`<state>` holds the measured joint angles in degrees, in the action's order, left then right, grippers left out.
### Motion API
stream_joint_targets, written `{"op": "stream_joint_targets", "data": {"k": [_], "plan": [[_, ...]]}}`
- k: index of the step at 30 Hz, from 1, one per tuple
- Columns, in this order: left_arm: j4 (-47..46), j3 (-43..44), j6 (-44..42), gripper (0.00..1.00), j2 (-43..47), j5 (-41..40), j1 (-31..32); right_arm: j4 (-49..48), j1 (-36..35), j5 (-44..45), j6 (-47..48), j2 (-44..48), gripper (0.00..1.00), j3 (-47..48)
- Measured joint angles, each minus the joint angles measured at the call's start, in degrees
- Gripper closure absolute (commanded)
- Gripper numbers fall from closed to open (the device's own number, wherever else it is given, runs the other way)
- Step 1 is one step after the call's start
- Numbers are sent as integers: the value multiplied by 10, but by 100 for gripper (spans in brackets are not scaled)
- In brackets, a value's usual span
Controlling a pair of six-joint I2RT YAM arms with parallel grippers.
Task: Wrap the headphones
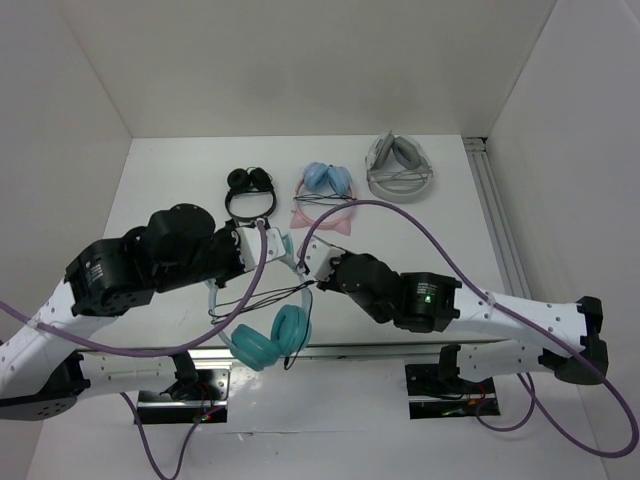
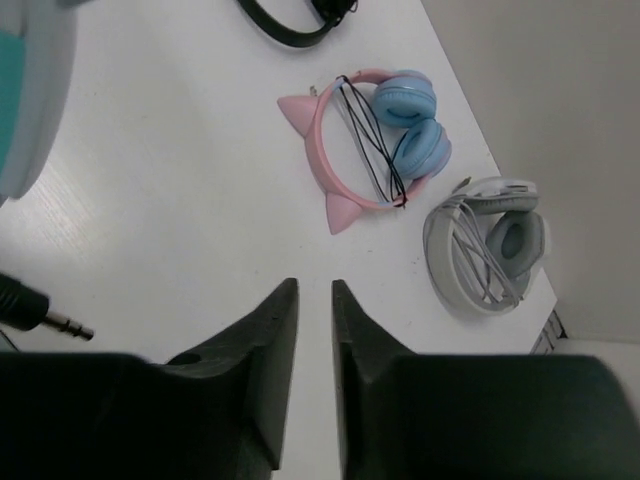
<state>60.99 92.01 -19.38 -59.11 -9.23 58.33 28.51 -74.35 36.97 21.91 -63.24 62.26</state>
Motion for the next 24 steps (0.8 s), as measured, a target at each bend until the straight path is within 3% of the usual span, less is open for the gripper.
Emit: {"op": "stream_joint_targets", "data": {"k": [4,12,18,24], "plan": [[-4,-11,2,100,0,-6,0,-33,15,9,-12,13,50,0],[-54,-90,3,100,-2,33,-65,-31,34,58,-96,36,49,84],[-130,-142,3,100,0,139,-160,4,34,98,-167,41,48,105],[-247,-210,8,100,-8,294,-257,31,34,82,-226,80,48,106]]}}
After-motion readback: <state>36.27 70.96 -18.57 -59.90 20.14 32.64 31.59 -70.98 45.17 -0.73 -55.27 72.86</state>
